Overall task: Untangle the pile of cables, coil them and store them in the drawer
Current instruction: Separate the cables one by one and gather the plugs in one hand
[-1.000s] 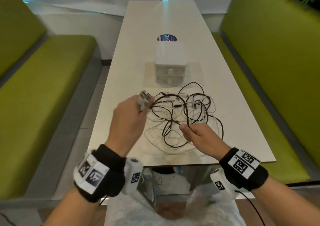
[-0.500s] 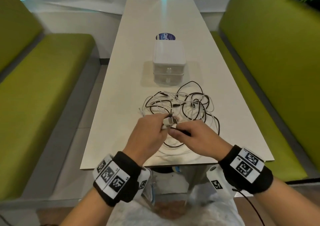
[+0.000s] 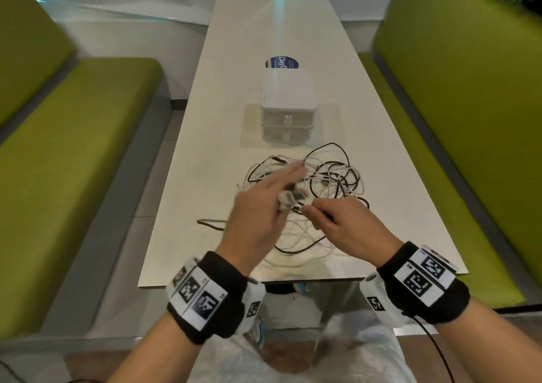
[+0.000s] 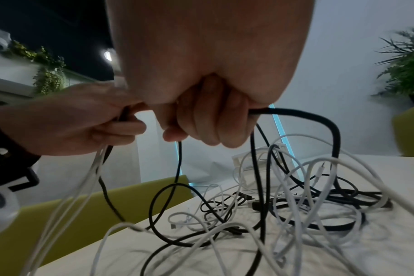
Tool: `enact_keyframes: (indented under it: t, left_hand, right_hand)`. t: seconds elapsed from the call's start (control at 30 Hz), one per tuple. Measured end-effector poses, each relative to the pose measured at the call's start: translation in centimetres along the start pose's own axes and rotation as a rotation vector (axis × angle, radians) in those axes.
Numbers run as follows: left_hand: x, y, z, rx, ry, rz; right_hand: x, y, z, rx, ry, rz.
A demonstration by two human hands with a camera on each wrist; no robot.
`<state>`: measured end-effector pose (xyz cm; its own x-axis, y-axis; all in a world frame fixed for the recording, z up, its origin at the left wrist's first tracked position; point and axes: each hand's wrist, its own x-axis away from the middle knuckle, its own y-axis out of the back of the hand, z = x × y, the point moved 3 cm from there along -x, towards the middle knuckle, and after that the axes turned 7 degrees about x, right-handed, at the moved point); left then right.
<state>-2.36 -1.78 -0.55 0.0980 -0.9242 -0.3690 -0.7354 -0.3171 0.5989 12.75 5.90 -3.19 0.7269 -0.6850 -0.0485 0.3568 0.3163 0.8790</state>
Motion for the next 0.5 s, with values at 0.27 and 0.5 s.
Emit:
enact_keyframes:
  t: [0.27, 0.5]
  left_hand:
    - [0.1, -2.5, 0.1, -0.059, 0.164, 0.100]
    - [-0.5, 1.5, 1.5, 0.030, 0.285, -0.166]
  right_hand:
    - [0.2, 0.2, 0.3, -0.076, 0.077, -0.029]
    - [-0.3, -0.3, -1.2, 0.041, 0.114, -0.054]
